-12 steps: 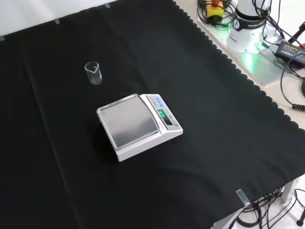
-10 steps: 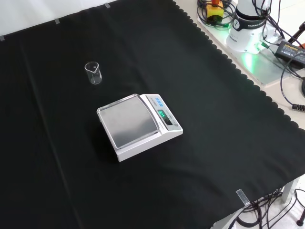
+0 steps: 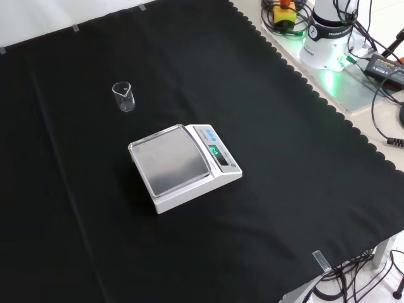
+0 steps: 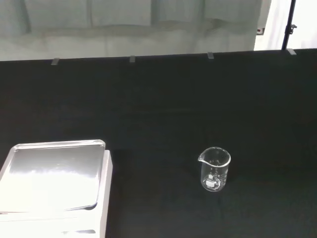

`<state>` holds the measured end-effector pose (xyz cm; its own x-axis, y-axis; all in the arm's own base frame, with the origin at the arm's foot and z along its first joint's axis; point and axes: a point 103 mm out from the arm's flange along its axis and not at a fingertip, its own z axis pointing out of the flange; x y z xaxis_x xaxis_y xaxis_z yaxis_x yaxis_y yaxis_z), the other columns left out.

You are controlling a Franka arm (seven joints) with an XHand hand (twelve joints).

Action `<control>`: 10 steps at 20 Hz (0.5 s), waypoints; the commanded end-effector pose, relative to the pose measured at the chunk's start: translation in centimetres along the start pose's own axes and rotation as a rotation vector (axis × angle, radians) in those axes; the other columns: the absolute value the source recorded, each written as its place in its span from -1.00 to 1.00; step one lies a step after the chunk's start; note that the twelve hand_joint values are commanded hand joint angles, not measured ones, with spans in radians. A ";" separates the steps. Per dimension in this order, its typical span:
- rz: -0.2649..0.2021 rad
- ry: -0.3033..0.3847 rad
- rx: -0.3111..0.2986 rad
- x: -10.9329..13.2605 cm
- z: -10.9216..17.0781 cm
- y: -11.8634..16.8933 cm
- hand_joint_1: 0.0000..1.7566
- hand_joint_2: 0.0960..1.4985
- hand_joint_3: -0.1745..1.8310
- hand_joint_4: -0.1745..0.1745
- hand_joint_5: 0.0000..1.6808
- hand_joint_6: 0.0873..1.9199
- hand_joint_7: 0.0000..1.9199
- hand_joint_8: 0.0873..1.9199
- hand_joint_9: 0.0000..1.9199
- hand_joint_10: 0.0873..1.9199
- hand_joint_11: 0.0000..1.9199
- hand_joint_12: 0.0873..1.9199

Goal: Pick up the beaker.

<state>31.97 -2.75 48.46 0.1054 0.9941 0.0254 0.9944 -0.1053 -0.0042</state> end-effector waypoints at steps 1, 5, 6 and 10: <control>0.013 -0.010 0.013 -2.2 0.8 3.0 -0.70 0.03 -0.41 -0.38 -0.72 -1.00 -0.89 -0.34 -0.70 -0.27 -0.38 0.29; 0.027 -0.029 0.035 -3.6 2.9 6.4 -0.77 0.00 -0.45 -0.33 -0.68 -1.00 -0.86 -0.34 -0.67 -0.28 -0.38 0.29; 0.031 -0.036 0.038 -3.9 3.6 7.3 -0.81 -0.02 -0.47 -0.32 -0.67 -1.00 -0.86 -0.34 -0.67 -0.28 -0.38 0.29; 0.046 -0.039 0.049 -5.3 7.3 10.5 -0.86 -0.04 -0.52 -0.30 -0.66 -1.00 -0.85 -0.35 -0.68 -0.29 -0.48 0.33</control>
<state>36.65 -5.54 45.36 0.1250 0.9921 0.0062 0.9906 -0.1245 -0.0570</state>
